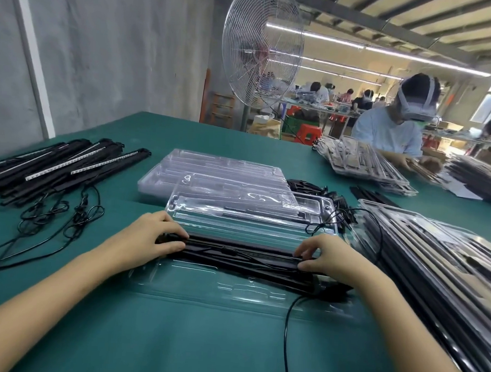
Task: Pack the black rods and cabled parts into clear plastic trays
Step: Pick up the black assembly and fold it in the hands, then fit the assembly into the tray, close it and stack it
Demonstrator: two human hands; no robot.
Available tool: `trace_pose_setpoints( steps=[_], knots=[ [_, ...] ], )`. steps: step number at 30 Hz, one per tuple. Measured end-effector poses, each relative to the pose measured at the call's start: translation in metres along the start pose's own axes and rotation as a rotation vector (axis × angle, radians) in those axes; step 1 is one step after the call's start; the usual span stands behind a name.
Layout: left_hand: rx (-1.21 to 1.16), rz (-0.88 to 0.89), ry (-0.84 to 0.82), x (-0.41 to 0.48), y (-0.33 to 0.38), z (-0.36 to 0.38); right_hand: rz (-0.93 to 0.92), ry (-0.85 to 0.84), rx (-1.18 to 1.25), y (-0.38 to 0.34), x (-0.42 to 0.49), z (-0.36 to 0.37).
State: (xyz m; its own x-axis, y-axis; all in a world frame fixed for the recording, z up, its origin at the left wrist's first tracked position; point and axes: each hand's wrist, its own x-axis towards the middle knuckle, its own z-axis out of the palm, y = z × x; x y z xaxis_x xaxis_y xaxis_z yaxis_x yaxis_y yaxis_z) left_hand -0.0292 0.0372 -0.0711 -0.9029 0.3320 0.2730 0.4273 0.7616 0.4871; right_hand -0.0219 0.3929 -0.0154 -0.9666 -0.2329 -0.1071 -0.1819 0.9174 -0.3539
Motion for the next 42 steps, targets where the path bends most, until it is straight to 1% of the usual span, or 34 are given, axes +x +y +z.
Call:
trace_pose_setpoints(
  steps=[3, 7, 9, 12, 15, 20, 23, 25, 27, 28, 32, 35, 37, 40, 42],
  knots=[
    [0.030, -0.007, -0.020, 0.000, 0.001, -0.001, 0.025, -0.032, 0.000, 0.004, 0.003, -0.004],
    [0.197, 0.014, -0.078, 0.002, 0.005, 0.001, 0.086, -0.041, -0.137, 0.012, 0.006, -0.009],
    [0.265, 0.008, -0.090, 0.003, 0.007, 0.002, 0.119, -0.018, -0.206, 0.015, 0.007, -0.008],
    [0.235, -0.013, -0.081, 0.001, 0.004, 0.004, 0.166, 0.051, -0.293, 0.018, 0.009, -0.005],
    [0.214, -0.004, -0.050, -0.004, 0.000, 0.007, 0.182, 0.048, -0.292, 0.021, 0.007, -0.006],
    [0.191, 0.002, -0.027, -0.006, -0.003, 0.010, 0.192, -0.044, -0.253, 0.027, 0.000, -0.016],
    [0.166, -0.003, -0.025, -0.007, -0.004, 0.011, 0.225, -0.118, -0.162, 0.028, -0.010, -0.026],
    [0.159, -0.006, -0.029, -0.008, -0.004, 0.011, 0.265, -0.200, -0.104, 0.029, -0.015, -0.032],
    [0.158, -0.009, -0.029, -0.009, -0.005, 0.011, 0.268, -0.290, -0.138, 0.027, -0.017, -0.034],
    [0.156, -0.010, -0.029, -0.009, -0.005, 0.011, 0.260, -0.308, -0.174, 0.028, -0.016, -0.033],
    [0.159, -0.012, -0.030, -0.009, -0.004, 0.011, 0.252, -0.225, -0.276, 0.030, -0.010, -0.018],
    [0.166, -0.014, -0.033, -0.008, -0.004, 0.011, 0.268, -0.227, -0.304, 0.029, -0.011, -0.016],
    [0.155, -0.014, -0.038, -0.008, -0.005, 0.010, 0.294, -0.274, -0.312, 0.024, -0.014, -0.020],
    [0.155, -0.015, -0.052, -0.008, -0.007, 0.009, 0.352, -0.369, -0.416, 0.016, -0.020, -0.026],
    [0.177, -0.015, -0.063, -0.008, -0.008, 0.009, 0.370, -0.400, -0.438, 0.013, -0.022, -0.030]
  ],
)
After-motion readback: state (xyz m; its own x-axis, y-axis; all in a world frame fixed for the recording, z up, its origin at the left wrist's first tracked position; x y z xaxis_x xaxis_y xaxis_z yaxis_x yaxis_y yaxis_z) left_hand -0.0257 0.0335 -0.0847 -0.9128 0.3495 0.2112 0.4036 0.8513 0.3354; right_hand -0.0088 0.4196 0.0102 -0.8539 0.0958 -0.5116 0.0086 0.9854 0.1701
